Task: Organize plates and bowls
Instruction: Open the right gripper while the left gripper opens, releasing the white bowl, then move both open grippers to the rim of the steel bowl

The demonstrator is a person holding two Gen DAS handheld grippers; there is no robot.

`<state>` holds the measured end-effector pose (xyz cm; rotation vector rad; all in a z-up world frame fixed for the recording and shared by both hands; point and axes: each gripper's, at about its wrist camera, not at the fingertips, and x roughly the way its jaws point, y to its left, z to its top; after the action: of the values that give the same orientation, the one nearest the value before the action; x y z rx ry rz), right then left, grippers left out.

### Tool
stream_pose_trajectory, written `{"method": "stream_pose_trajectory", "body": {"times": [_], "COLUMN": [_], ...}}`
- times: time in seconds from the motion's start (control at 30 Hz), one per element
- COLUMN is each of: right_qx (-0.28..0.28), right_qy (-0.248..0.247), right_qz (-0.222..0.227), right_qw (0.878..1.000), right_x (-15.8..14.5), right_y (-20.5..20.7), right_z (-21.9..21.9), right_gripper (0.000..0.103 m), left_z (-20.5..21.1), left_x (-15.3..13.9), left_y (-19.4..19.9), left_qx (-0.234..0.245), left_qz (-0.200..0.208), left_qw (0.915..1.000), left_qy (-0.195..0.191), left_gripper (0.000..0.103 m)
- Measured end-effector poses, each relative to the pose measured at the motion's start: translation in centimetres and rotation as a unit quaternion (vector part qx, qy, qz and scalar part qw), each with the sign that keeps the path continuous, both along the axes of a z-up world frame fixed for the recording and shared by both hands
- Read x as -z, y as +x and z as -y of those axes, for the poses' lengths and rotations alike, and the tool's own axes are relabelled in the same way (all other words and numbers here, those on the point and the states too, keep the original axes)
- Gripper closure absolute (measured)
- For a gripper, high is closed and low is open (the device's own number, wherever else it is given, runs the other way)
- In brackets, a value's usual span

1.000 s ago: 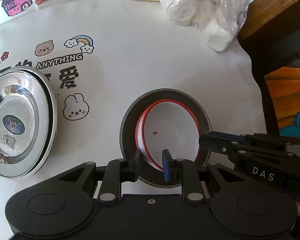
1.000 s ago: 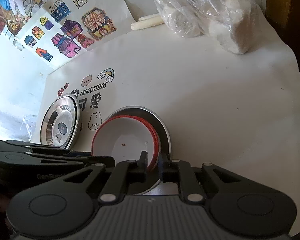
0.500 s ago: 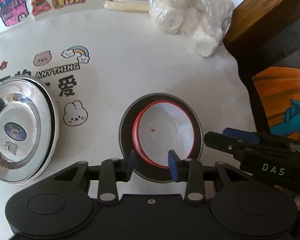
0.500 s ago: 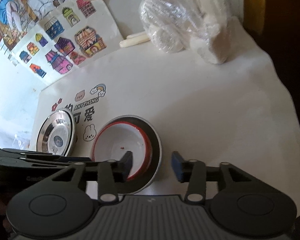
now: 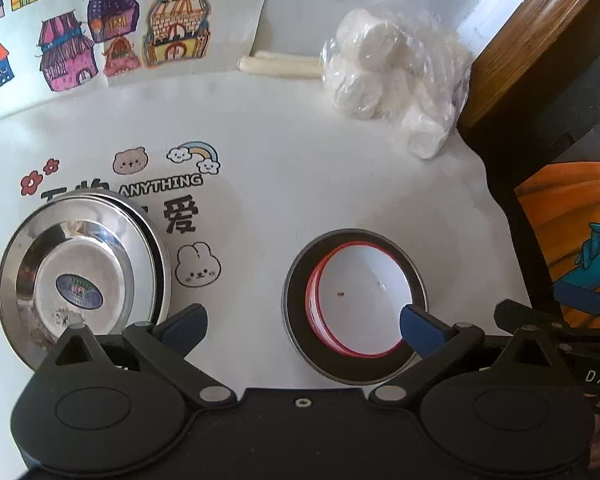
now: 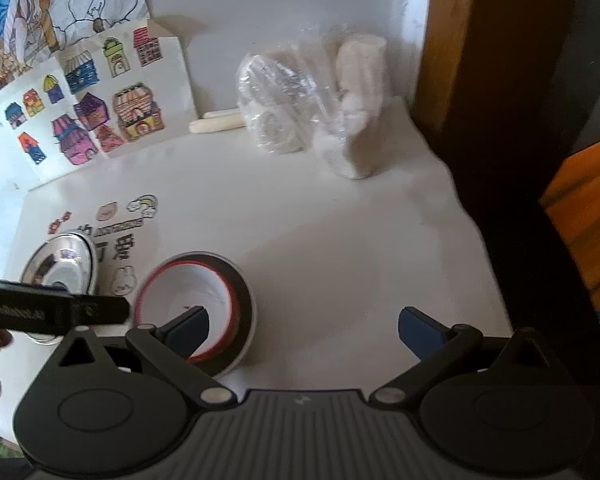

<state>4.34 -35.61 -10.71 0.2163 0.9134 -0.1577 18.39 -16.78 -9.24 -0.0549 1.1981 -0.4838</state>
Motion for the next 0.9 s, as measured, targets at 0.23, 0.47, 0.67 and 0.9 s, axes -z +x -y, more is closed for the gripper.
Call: {"method": "stream_pose_trajectory", "body": {"times": [0.23,0.47,0.67,0.9], "right_qx": [0.027,0.026,0.013,-0.022], "right_qy": [-0.003,0.009,0.016,0.02], "right_qz": [-0.003,-0.031,-0.075,-0.098], "right_qw": [1.0,0.999,0.997,0.995], "right_x": [0.2,1.4,3.0,4.2], "right_y": [0.0,0.8,1.8,2.8], "right_z": [-0.1,0.2,0.6,1.2], "right_gripper": [0.0,0.0,0.0,0.0], "left_z": [-1.2,-2.2,-1.7,0.5], "left_x": [-0.9,0.2,1.6,3.0], "left_y": [0.2,0.8,1.4,1.8], "left_qx": [0.009,-0.007,-0.005,0.023], "left_qz": [0.04,0.046,0.025,0.013], "left_qw": [0.9985,0.9951,0.9936,0.9911], "left_qy": [0.037,0.087,0.11,0.13], "left_gripper": [0.001,0.001,0.001,0.001]}}
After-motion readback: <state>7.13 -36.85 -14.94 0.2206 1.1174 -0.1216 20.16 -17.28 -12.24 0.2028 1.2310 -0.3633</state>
